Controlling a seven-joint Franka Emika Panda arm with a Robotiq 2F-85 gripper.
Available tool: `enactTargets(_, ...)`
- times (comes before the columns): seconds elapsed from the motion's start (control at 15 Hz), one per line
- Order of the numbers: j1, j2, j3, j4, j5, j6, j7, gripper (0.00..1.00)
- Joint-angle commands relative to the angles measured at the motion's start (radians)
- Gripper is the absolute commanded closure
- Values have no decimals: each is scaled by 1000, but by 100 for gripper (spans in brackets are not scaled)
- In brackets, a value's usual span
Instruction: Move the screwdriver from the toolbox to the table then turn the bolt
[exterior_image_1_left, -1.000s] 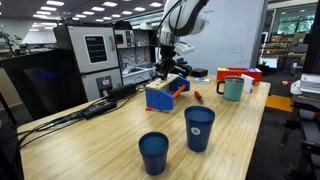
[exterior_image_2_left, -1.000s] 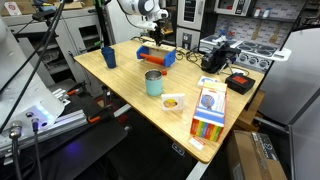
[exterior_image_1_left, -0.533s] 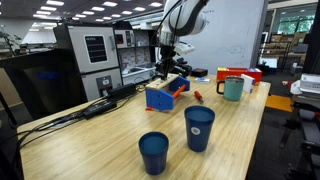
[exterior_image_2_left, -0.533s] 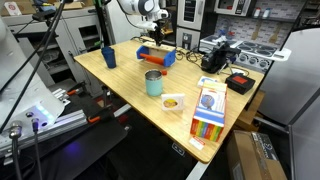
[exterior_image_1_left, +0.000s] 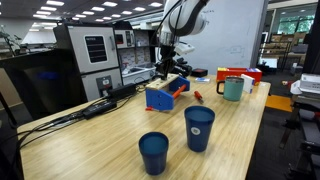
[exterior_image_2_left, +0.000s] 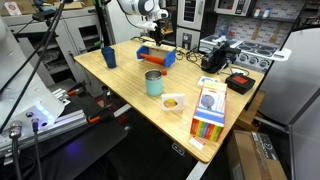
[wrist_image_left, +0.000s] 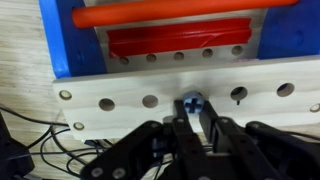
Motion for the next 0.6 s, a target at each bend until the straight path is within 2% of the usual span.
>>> enactTargets(0.0,-5,0,6,2,-7,-3,5,80)
enactTargets(0.07,-5,0,6,2,-7,-3,5,80)
enactTargets(0.13,-5,0,6,2,-7,-3,5,95)
enactTargets(0.53,-1,-22,15,-10,-50,-37,-74,95)
